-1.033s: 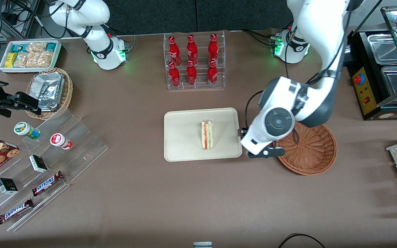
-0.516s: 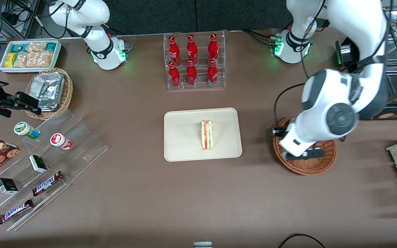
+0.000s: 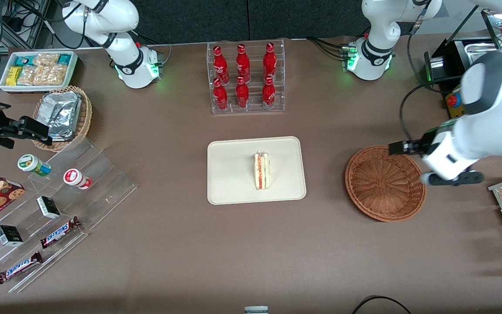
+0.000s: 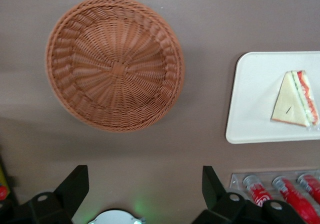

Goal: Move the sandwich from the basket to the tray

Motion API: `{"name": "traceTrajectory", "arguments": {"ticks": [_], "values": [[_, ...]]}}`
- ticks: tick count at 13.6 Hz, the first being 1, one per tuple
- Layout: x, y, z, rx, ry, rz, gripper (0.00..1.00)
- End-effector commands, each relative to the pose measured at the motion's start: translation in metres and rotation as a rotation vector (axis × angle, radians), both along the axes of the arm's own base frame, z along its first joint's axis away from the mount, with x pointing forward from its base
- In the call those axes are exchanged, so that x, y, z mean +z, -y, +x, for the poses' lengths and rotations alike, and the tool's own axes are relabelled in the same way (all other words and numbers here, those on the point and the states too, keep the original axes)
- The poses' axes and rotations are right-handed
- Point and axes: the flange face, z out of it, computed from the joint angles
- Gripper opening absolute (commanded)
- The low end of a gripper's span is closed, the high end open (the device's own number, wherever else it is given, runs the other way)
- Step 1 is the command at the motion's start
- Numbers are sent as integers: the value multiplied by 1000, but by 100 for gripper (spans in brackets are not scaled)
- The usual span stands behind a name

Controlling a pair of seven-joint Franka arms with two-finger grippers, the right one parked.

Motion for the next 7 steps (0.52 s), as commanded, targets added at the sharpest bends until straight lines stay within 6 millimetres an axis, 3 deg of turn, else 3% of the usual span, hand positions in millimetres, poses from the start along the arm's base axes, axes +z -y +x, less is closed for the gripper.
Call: {"name": "traceTrajectory", "arguments": {"ticks": [1, 4, 7], "values": [[28, -4, -28, -74, -4, 39, 100], [64, -19, -45, -96, 40, 50, 100], [81, -21, -53, -100, 55, 78, 100]]}}
